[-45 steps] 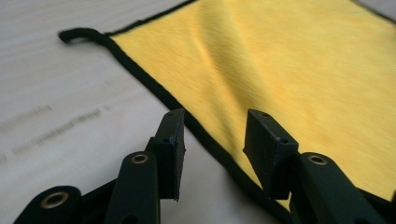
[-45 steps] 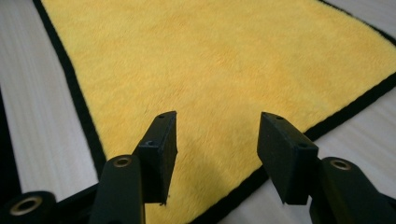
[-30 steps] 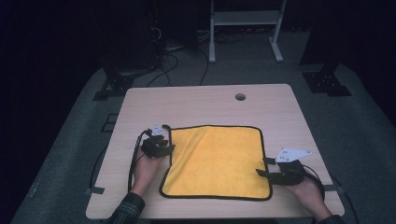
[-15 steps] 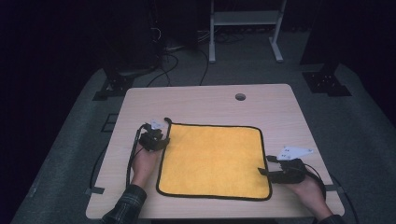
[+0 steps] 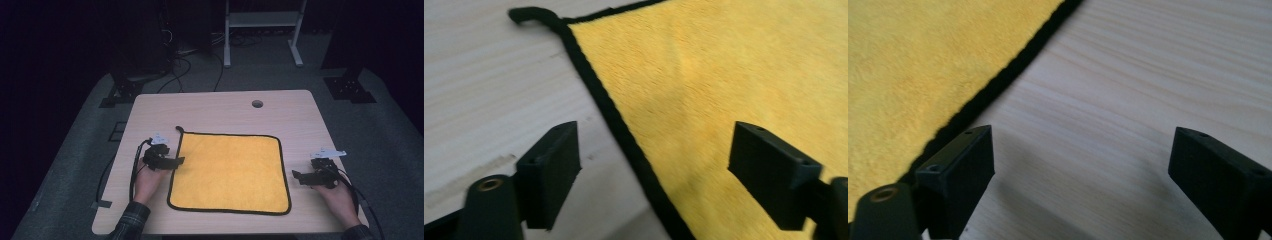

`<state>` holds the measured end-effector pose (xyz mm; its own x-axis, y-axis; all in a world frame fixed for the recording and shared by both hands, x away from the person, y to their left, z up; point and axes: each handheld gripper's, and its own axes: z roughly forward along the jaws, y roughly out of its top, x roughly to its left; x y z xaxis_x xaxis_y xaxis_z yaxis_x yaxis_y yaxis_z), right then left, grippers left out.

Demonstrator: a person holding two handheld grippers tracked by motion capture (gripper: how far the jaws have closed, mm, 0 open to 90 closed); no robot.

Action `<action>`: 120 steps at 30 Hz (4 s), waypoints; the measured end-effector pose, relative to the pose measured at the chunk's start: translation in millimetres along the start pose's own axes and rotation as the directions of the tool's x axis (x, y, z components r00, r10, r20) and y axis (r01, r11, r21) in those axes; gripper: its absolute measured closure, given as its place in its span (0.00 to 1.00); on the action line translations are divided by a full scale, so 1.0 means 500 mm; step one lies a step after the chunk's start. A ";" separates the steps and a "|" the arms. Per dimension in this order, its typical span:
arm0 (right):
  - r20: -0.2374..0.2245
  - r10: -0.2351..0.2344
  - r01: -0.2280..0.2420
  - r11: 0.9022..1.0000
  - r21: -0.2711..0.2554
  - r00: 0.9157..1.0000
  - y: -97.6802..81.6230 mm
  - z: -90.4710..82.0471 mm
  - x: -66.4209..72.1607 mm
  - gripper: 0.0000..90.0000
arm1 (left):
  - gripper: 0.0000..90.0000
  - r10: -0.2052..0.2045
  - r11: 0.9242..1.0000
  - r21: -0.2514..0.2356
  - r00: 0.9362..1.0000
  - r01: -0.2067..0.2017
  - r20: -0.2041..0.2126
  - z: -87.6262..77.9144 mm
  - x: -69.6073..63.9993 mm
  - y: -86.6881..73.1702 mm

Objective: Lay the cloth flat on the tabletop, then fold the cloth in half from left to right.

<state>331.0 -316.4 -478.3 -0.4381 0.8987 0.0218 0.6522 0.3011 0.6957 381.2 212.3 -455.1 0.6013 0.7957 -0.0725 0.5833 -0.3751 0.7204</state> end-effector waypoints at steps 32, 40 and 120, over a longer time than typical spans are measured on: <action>0.020 0.007 -0.006 1.000 -0.025 1.000 -0.017 0.009 -0.019 0.02 | 0.41 -0.005 1.000 -0.004 0.991 0.004 -0.131 0.008 -0.005 -0.046; 0.011 -0.003 0.003 1.000 -0.027 1.000 -0.018 0.008 -0.019 0.02 | 0.75 0.000 1.000 -0.020 0.996 -0.002 -0.088 0.005 -0.023 -0.050; 0.002 -0.014 0.014 1.000 -0.025 1.000 -0.020 0.006 -0.019 0.02 | 0.95 0.090 0.983 -0.183 0.873 -0.001 0.479 0.122 -0.210 0.128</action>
<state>330.7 -326.8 -487.6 -0.4461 0.8949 0.0110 0.6301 0.3054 0.7139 388.9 75.6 -443.4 0.8390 0.4336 -0.3288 0.4730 -0.2822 0.8347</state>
